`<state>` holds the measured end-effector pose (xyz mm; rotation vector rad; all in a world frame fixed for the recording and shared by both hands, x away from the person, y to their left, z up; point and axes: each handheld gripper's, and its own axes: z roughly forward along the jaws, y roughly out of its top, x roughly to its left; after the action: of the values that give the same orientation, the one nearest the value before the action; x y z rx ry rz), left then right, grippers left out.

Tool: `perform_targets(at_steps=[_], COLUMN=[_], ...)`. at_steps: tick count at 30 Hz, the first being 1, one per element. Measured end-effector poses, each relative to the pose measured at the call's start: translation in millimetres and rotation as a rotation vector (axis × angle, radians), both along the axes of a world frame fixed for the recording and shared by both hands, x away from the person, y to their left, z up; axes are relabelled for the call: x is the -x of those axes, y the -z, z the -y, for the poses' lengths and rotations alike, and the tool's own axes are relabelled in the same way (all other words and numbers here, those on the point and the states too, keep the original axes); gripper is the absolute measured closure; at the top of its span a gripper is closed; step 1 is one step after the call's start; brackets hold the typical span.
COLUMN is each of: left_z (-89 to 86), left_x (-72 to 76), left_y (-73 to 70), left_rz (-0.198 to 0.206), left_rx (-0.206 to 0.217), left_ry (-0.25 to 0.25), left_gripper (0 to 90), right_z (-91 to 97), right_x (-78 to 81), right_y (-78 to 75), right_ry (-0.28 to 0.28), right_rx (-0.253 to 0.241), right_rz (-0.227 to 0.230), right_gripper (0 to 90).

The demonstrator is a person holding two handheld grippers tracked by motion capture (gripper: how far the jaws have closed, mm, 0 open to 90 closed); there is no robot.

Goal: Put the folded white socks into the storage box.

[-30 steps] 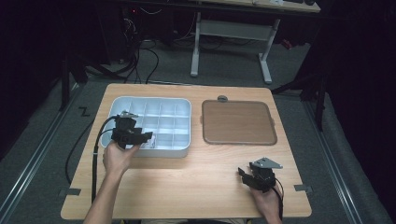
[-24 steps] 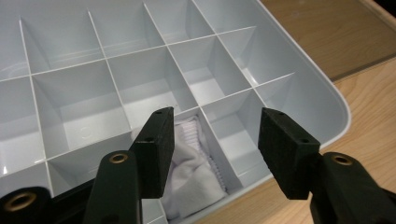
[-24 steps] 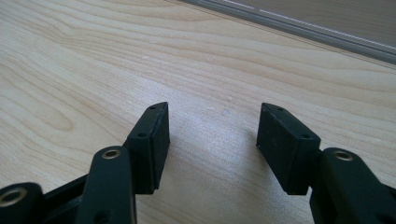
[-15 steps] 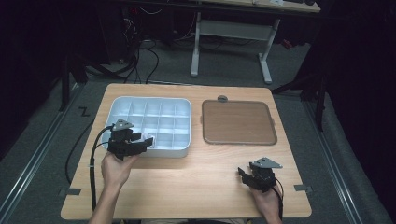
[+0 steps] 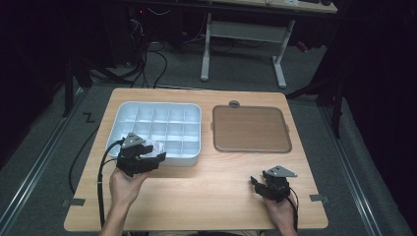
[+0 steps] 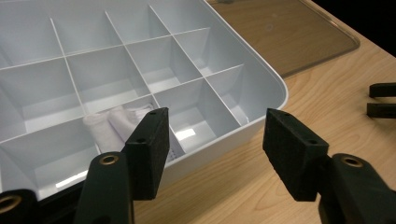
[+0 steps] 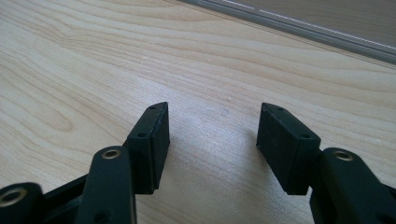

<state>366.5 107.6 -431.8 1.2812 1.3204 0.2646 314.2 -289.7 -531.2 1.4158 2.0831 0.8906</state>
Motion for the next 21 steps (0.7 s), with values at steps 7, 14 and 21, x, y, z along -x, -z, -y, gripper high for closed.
perform_targets(at_steps=[7, 14, 21], left_z=[3.9, 12.8, 16.5], left_x=[7.7, 13.7, 18.9], left_y=[4.6, 12.6, 21.0], left_rz=[0.004, 0.0, -0.005], left_rx=[0.019, 0.023, 0.023], left_ry=[0.01, 0.022, 0.029], left_gripper=[39.6, 38.5, 37.6], right_z=[-0.3, -0.3, -0.3], right_x=[0.0, 0.0, -0.1], right_y=[0.1, 0.1, 0.2], right_ry=[0.002, 0.0, 0.0], right_rx=[0.0, 0.001, 0.001], right_rz=[0.001, 0.002, 0.002], right_gripper=[44.6, 44.6, 44.5])
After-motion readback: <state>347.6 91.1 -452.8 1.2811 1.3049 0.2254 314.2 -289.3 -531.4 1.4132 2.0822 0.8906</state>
